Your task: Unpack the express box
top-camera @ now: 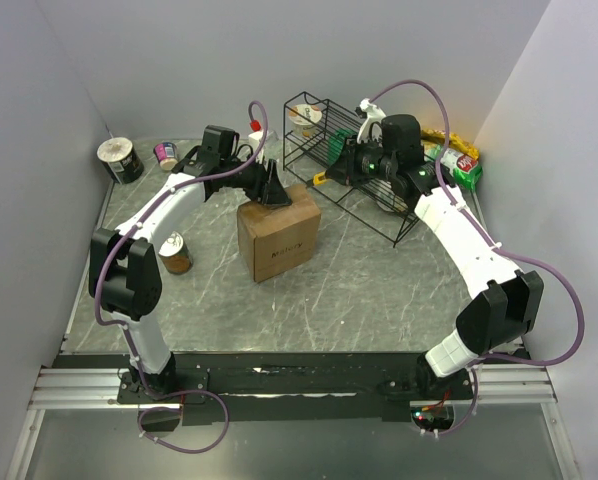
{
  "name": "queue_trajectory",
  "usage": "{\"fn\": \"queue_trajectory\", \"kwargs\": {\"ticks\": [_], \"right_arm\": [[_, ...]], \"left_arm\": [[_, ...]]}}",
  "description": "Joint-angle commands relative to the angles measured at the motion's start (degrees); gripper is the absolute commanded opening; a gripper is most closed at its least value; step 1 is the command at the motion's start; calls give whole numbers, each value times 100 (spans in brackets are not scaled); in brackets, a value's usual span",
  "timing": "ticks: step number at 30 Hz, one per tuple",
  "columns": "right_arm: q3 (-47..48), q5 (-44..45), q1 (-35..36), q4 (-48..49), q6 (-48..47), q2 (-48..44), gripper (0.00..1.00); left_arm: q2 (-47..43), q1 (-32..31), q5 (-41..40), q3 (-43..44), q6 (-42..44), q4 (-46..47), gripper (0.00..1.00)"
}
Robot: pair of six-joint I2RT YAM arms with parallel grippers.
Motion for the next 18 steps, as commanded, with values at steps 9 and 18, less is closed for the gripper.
{"fn": "queue_trajectory", "kwargs": {"ticks": [9, 18], "right_arm": [[178, -64, 34, 258, -34, -99, 0], [116, -73, 60, 223, -104, -91, 0]], "left_arm": [[395, -143, -556, -219, 275, -618, 58], [386, -152, -556, -219, 283, -618, 58]]}}
